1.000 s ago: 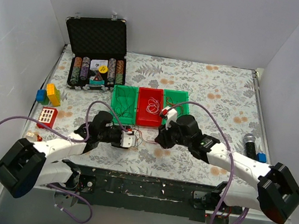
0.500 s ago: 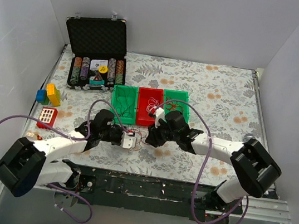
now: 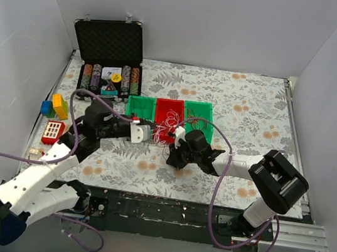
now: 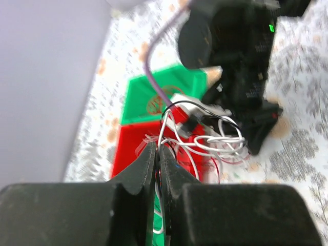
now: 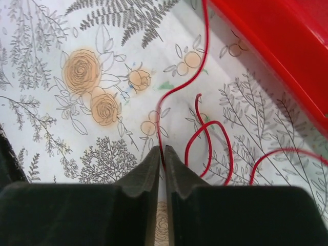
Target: Untangle the cables
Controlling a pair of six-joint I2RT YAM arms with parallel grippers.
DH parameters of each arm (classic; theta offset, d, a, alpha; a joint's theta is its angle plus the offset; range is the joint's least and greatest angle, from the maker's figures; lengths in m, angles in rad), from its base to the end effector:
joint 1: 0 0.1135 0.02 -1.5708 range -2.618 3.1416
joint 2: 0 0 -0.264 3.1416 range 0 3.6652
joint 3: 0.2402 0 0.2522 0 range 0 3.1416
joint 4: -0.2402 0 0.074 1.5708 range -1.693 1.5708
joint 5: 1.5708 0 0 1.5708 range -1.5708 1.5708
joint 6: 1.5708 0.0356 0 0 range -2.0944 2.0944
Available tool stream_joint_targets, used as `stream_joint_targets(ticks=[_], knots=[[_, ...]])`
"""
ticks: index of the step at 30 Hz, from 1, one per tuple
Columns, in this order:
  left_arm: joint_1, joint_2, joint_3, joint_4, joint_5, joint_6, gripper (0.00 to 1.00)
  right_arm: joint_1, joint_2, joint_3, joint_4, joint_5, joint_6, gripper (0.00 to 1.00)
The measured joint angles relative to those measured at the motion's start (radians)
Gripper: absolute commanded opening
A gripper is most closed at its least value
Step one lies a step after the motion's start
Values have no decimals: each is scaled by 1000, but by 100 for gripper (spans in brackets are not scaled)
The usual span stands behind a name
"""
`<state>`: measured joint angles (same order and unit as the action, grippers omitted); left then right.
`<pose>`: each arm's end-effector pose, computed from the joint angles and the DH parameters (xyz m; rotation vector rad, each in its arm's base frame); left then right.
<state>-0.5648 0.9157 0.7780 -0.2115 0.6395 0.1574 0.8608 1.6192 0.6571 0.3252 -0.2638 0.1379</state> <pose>0.1630 -0.1284 0.3136 1.0813 1.6187 -0.8835 0.1945 0.2405 0.1461 -0.9610 2.1052 0.8263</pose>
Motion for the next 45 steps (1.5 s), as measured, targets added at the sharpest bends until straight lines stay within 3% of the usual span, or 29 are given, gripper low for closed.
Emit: stream_joint_targets(ticks=[4, 9, 15, 17, 21, 34, 45], knots=[[0, -52, 114, -13, 11, -68, 0, 0, -34, -27, -10, 52, 17, 2], [0, -72, 224, 14, 14, -167, 0, 0, -158, -99, -68, 146, 31, 1], [0, -88, 214, 21, 35, -224, 0, -2, -469, -129, -141, 183, 41, 54], [0, -91, 193, 15, 46, -230, 0, -2, -573, -103, -147, 180, 34, 63], [0, -84, 177, 1, 64, -243, 0, -2, -662, -14, -145, 145, 8, 69], [0, -61, 228, 7, 115, -315, 0, -1, -650, -39, -5, -35, 18, 71], [0, -54, 254, 29, 131, -337, 0, -17, -536, -90, 333, -96, 217, 71]])
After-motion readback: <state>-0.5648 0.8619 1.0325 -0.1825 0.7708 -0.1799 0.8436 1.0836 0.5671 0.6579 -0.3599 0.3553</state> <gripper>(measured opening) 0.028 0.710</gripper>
